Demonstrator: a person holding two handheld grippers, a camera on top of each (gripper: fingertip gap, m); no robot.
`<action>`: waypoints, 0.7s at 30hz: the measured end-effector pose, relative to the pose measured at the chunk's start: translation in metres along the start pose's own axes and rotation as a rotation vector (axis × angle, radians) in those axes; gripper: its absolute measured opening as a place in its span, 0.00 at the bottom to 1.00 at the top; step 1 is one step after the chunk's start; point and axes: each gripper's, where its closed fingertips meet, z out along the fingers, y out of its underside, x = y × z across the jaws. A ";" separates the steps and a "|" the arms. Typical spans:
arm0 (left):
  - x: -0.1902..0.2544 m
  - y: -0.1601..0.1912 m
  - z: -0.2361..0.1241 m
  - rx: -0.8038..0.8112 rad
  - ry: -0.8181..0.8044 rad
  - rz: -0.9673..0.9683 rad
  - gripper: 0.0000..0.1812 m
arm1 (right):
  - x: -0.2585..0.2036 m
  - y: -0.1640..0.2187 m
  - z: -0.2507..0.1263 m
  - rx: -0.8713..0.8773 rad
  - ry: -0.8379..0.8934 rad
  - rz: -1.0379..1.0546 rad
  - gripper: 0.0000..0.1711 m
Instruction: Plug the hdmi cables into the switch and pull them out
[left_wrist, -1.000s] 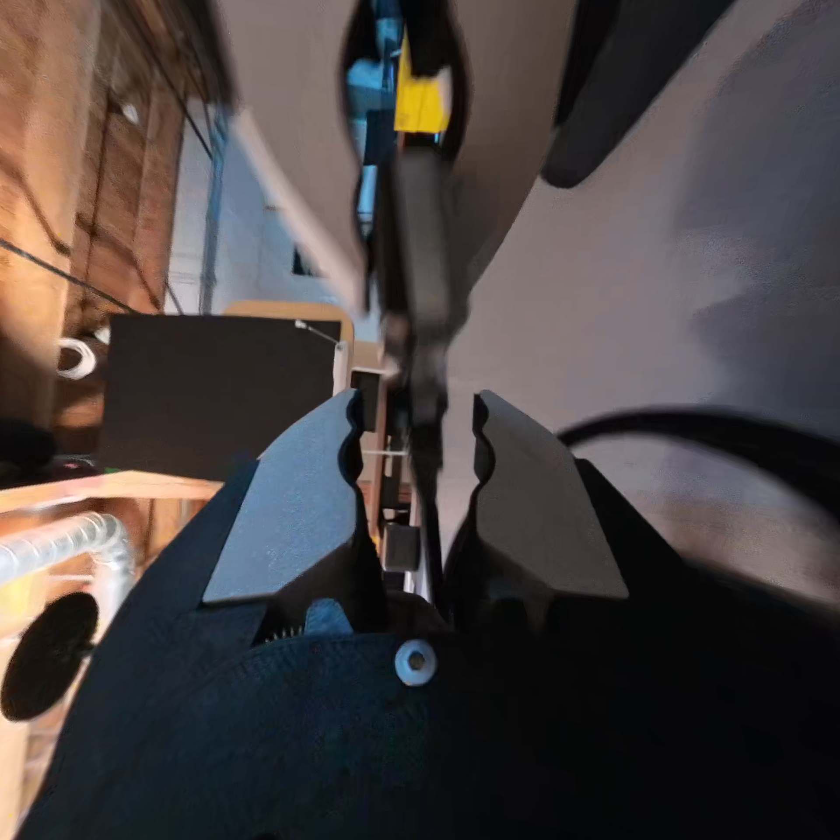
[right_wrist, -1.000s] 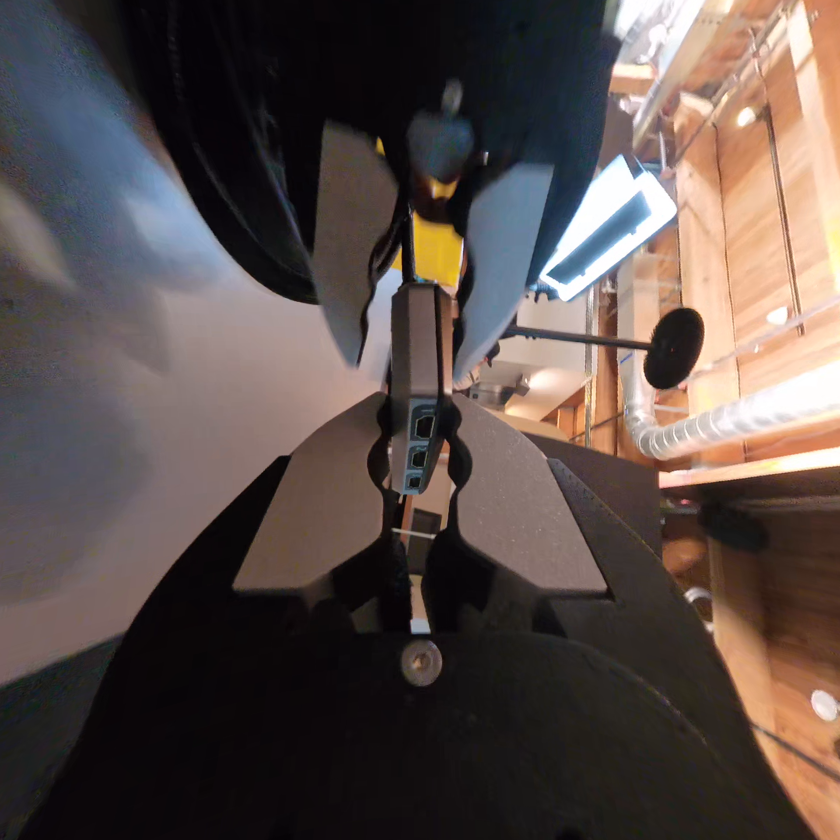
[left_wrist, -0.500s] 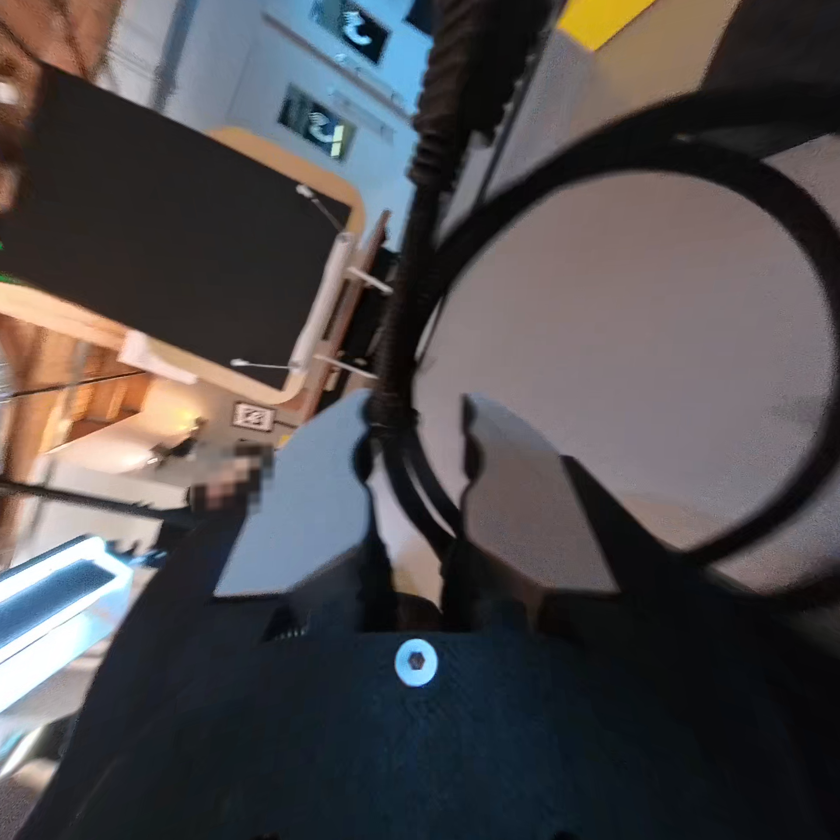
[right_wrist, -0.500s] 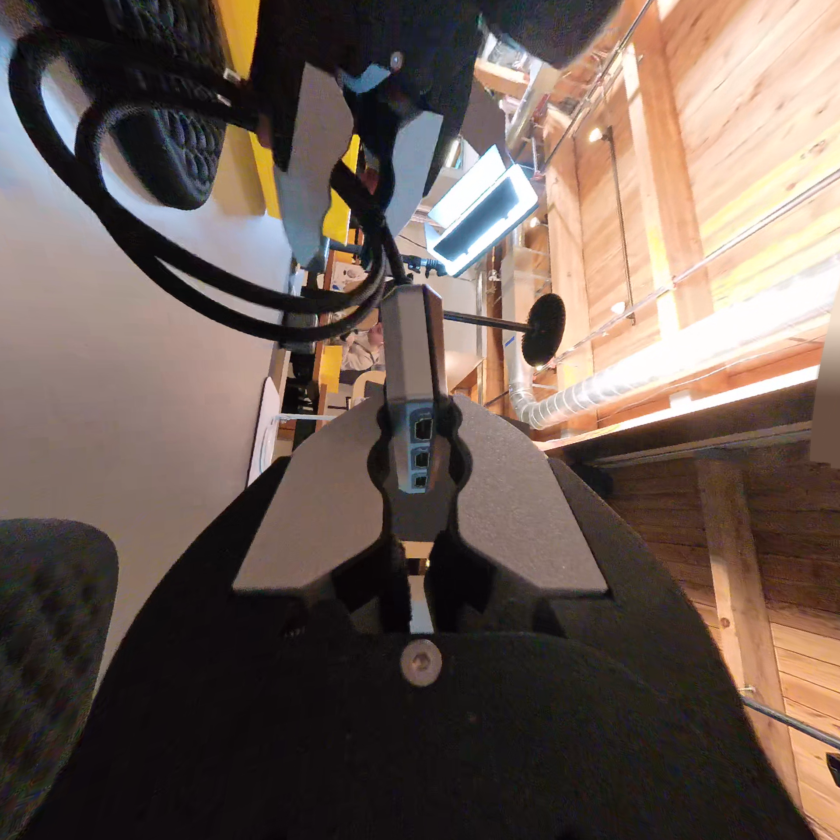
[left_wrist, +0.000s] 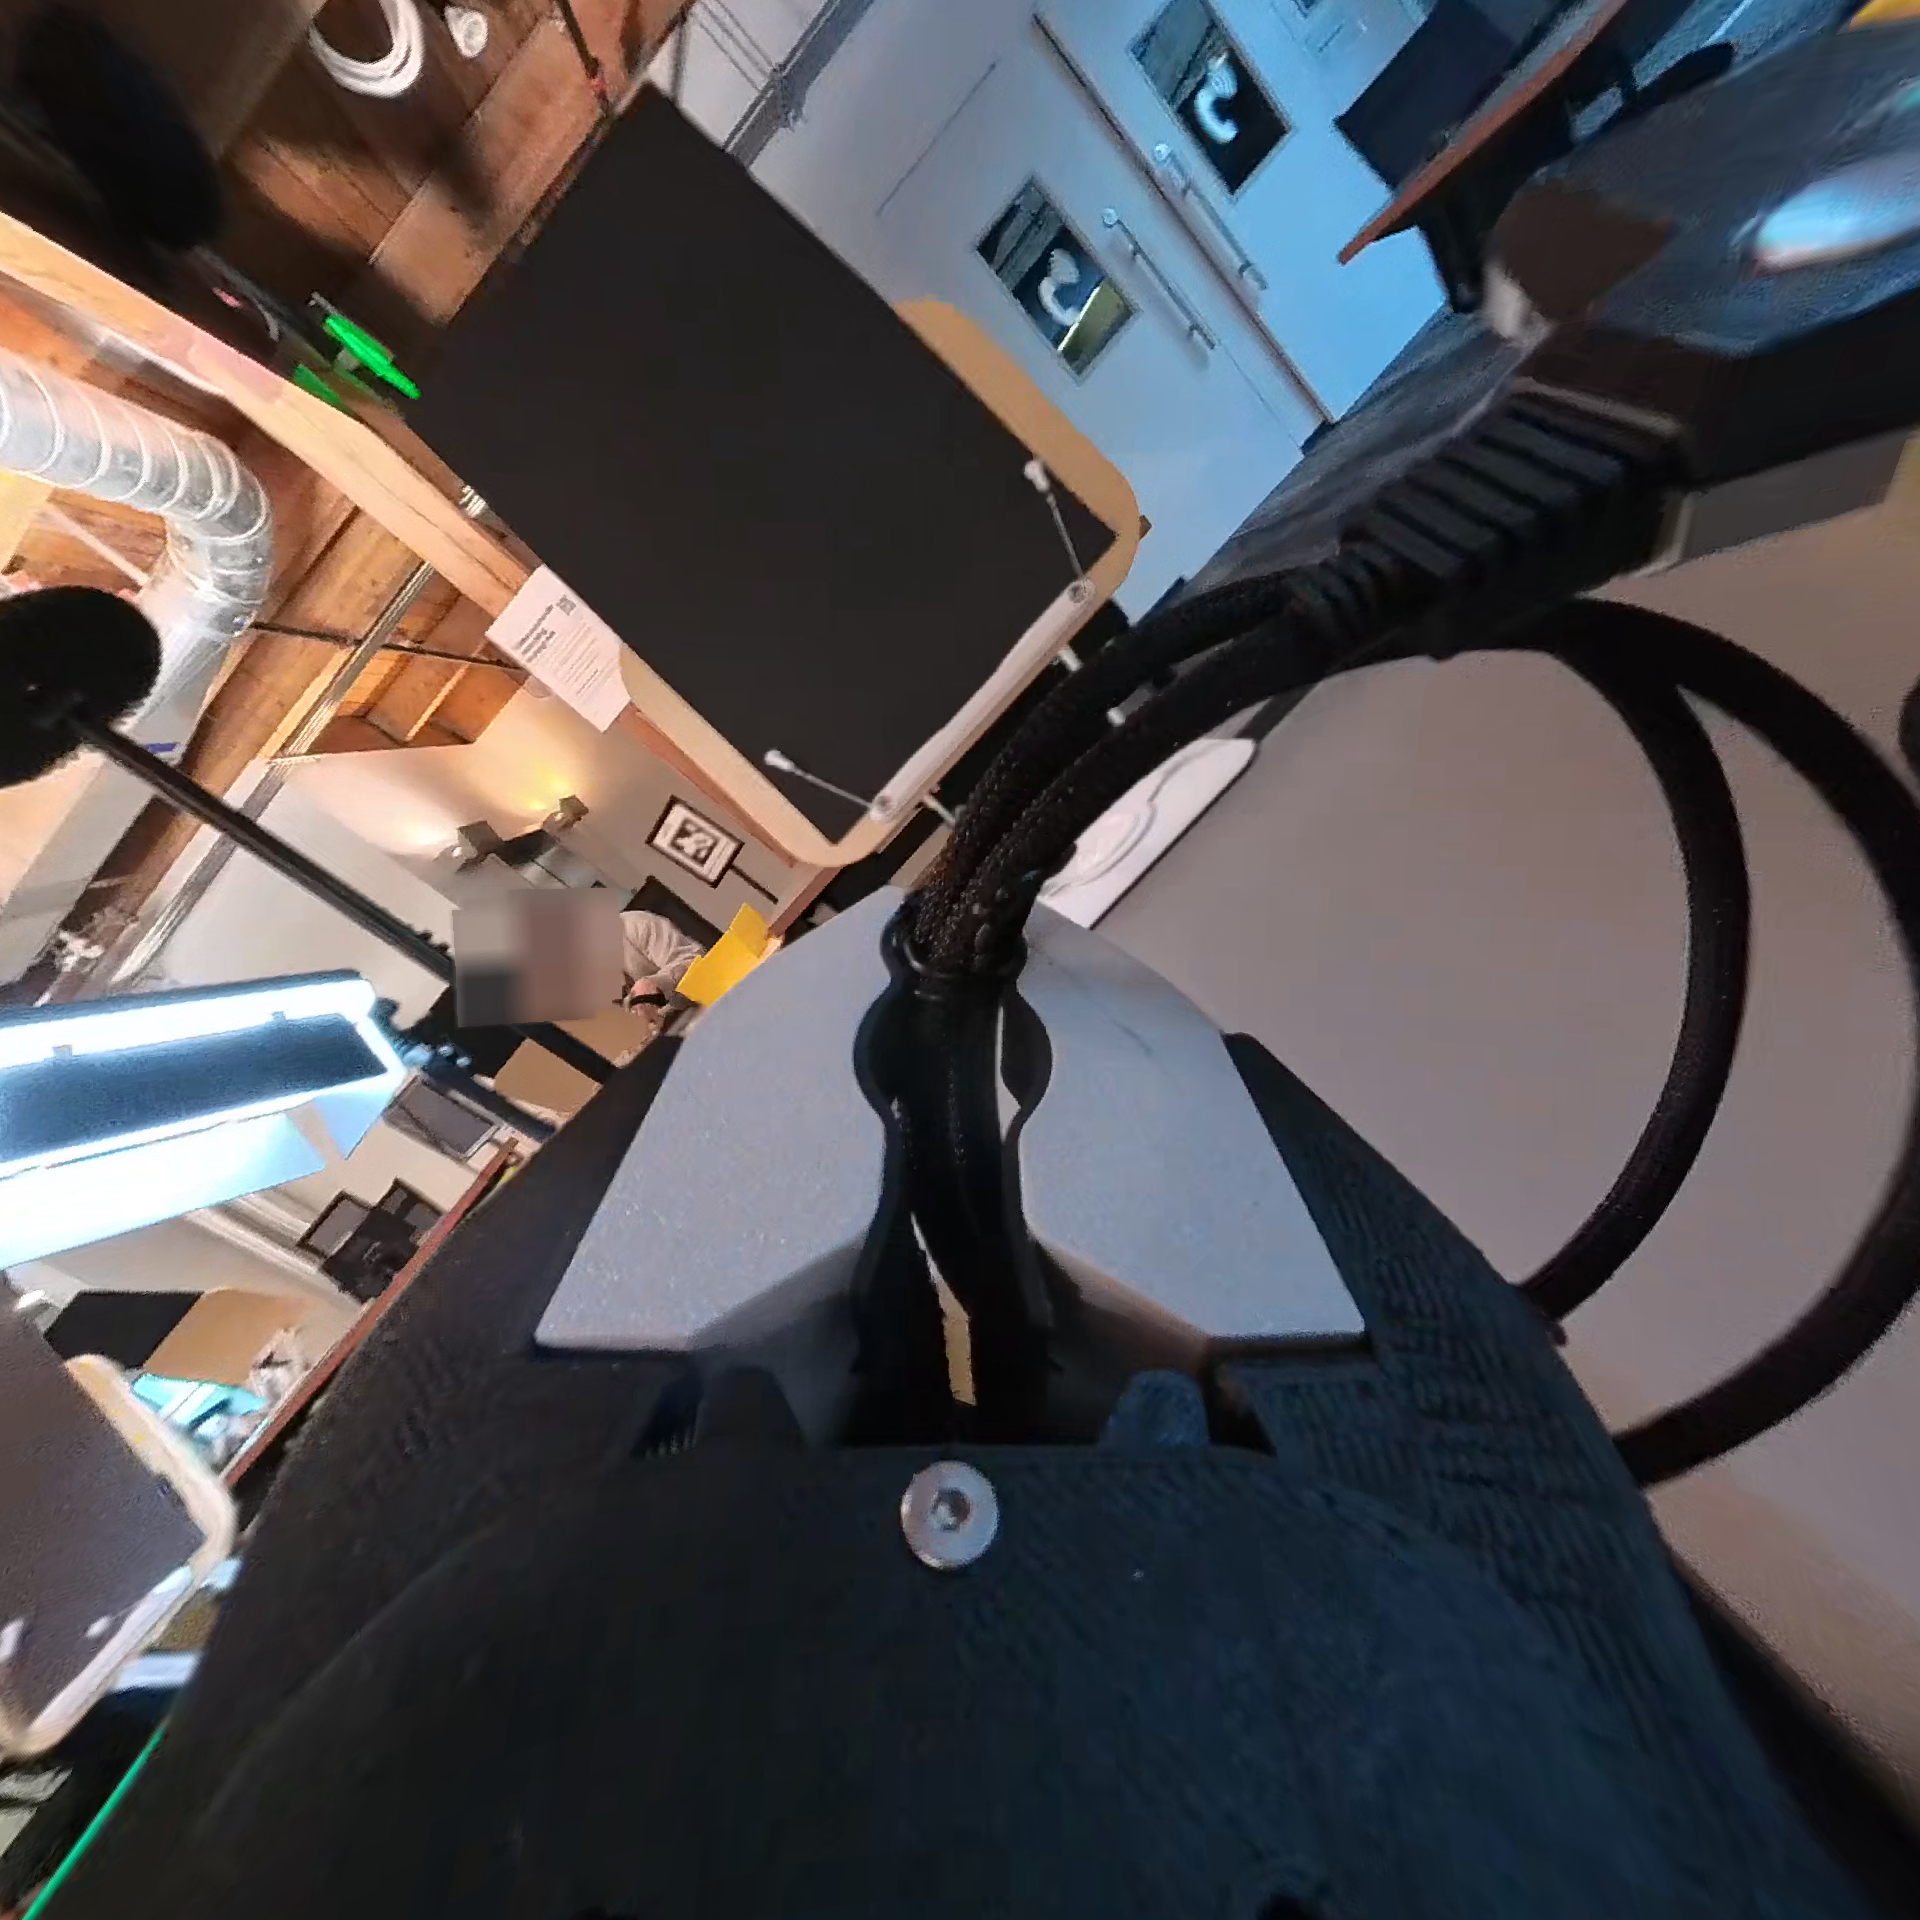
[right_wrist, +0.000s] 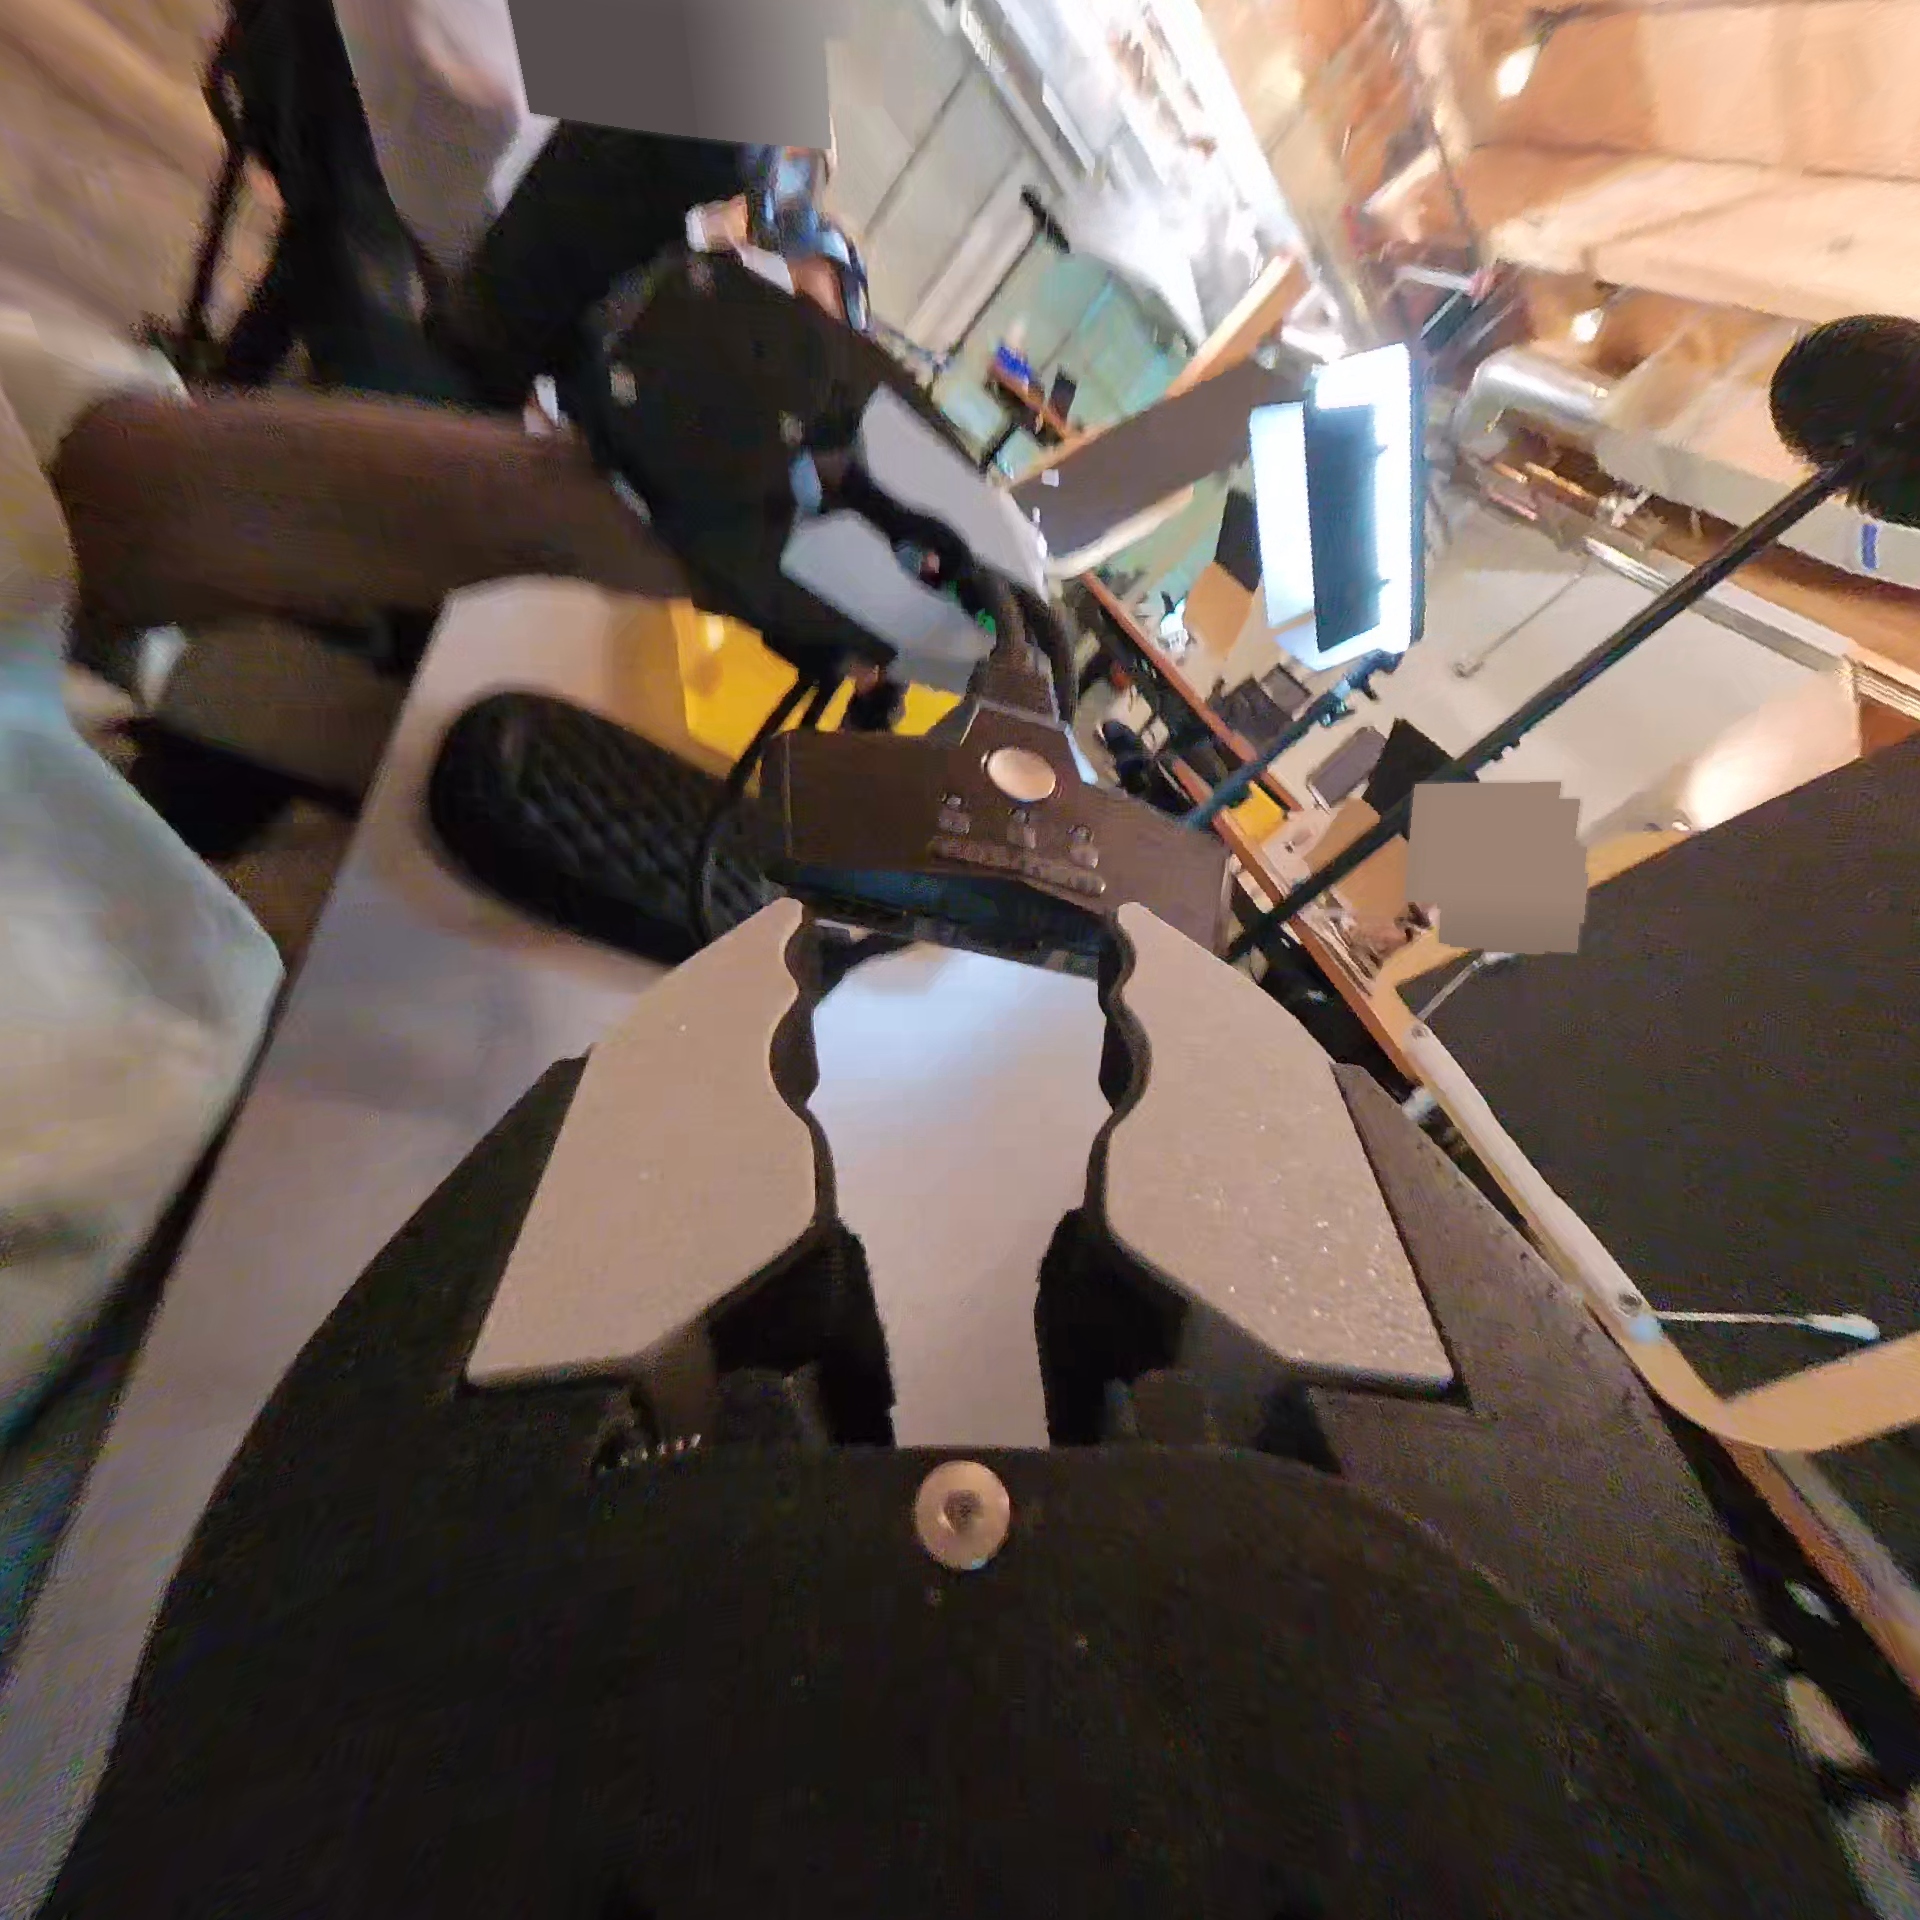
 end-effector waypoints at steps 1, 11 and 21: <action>-0.003 0.001 -0.001 -0.012 -0.014 0.008 0.07 | 0.003 -0.014 -0.002 0.055 0.005 0.036 0.32; 0.013 -0.015 -0.005 -0.021 -0.013 0.193 0.07 | 0.023 -0.037 0.011 0.004 0.068 0.225 0.37; 0.053 -0.060 -0.014 0.190 -0.011 0.367 0.08 | 0.015 0.010 0.048 -0.475 0.104 -0.230 0.07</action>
